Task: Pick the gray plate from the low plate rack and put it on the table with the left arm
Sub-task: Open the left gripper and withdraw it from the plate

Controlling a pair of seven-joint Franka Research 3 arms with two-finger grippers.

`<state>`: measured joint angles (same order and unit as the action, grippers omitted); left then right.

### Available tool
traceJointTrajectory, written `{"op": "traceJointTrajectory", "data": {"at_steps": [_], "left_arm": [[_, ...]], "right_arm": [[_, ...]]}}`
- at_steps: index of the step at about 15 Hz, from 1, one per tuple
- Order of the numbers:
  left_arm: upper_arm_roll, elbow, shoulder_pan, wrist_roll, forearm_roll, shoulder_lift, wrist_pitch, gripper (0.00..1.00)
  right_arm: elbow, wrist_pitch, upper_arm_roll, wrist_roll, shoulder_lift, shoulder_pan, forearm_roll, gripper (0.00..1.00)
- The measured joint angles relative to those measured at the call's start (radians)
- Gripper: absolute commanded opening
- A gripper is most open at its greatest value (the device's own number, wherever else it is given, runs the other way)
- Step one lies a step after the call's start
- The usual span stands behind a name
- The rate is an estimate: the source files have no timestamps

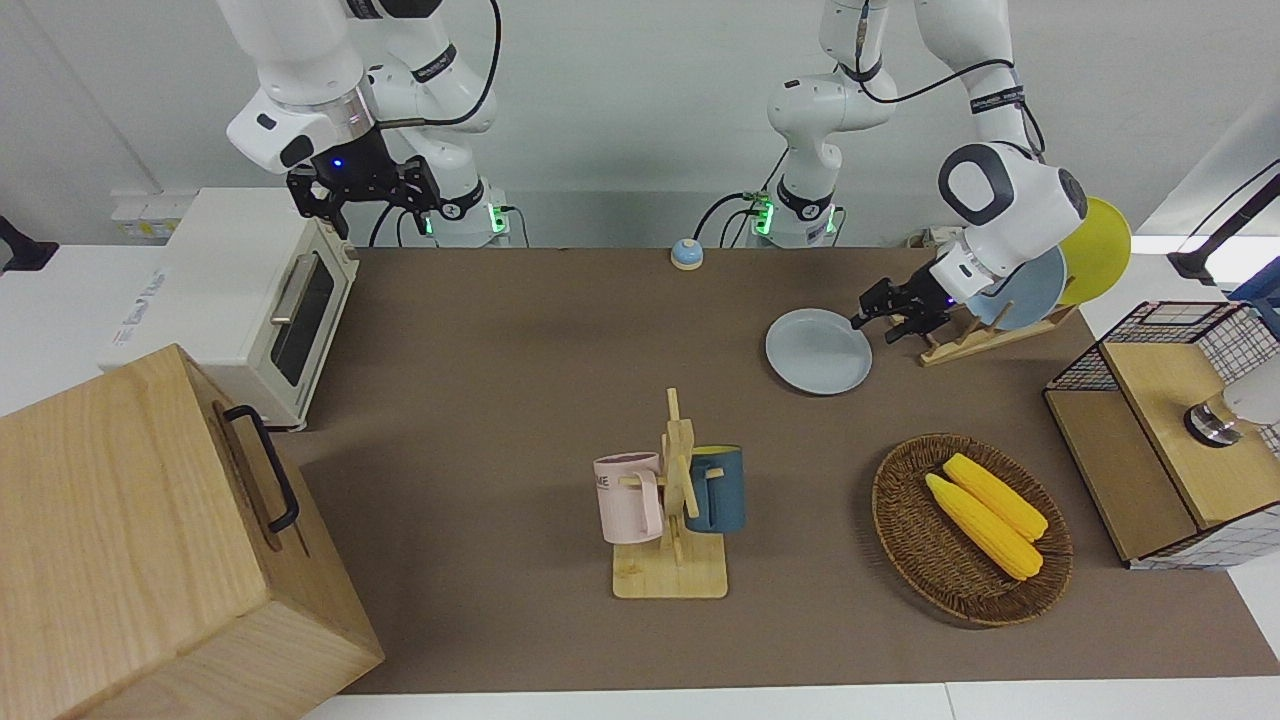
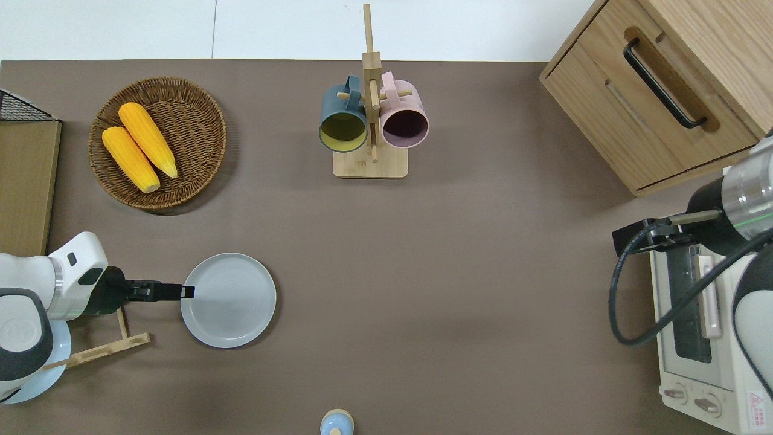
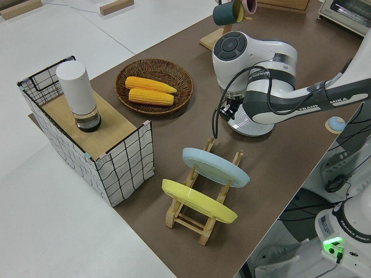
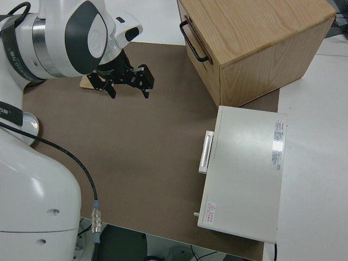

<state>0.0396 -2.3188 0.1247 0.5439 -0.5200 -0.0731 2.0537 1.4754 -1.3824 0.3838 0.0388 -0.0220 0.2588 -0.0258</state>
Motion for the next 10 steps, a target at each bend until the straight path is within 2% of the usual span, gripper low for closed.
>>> {"op": "traceJointTrajectory", "data": {"at_steps": [2,3,5,10], "left_arm": [[0.0,0.024,0.0,-0.026,0.05,-0.005,-0.001,0.9],[-0.005,0.056,-0.001,-0.063,0.108,-0.008,-0.017,0.93],[-0.02,0.149,-0.002,-0.153,0.213,-0.014,-0.101,0.97],[-0.105,0.349,-0.003,-0.378,0.379,-0.024,-0.256,0.99]], "right_arm": [[0.0,0.0,0.0,0.0,0.0,0.0,0.0,0.983],[0.0,0.0,0.0,0.0,0.0,0.0,0.0,0.983],[0.0,0.0,0.0,0.0,0.0,0.0,0.0,0.983],[0.0,0.0,0.0,0.0,0.0,0.0,0.0,0.983]]}}
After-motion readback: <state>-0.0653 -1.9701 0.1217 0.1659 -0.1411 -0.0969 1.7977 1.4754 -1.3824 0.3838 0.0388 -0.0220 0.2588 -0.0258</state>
